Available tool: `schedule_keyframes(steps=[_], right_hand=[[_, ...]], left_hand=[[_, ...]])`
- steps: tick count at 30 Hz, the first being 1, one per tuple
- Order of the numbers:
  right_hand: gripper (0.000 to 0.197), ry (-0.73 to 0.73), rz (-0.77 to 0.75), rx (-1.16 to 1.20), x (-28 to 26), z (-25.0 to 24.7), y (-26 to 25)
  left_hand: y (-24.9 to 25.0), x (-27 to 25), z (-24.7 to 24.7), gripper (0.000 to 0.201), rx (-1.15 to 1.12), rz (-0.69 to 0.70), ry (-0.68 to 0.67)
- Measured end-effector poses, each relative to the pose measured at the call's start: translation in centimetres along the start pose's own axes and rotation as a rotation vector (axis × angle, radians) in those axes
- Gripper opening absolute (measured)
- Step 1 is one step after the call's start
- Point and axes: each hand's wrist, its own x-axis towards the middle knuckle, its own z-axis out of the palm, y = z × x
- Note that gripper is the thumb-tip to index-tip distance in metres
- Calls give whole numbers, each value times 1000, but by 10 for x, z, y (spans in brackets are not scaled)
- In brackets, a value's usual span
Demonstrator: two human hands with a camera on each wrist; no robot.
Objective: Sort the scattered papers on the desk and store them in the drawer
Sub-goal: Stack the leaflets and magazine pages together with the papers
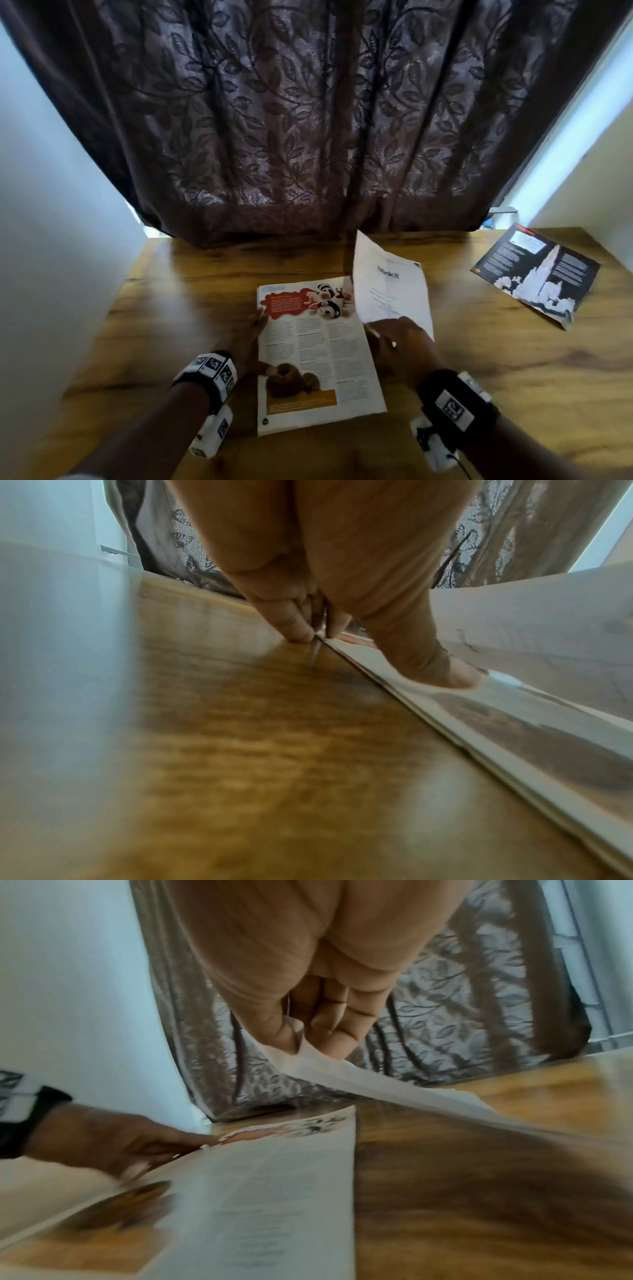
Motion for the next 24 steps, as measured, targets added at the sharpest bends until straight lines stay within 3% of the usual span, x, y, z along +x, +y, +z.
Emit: schedule_keyframes(steps=[7, 13, 16, 19, 24], right_hand=[[40, -284, -244, -42, -13, 37, -58], [42, -518, -362, -110, -17, 57, -87], [41, -577, -363, -50, -18, 63, -90], [50, -528, -247, 30, -21, 64, -82], [37, -153, -29, 115, -24, 62, -37]], left_hand=[[5, -9, -4, 69, -337, 53, 123], [1, -6, -3, 73, -281, -14, 108], [-5, -2, 1, 91, -234, -8, 87], [-12, 1, 4, 95, -201, 0, 92], [-10, 2, 6, 89, -181, -6, 123]])
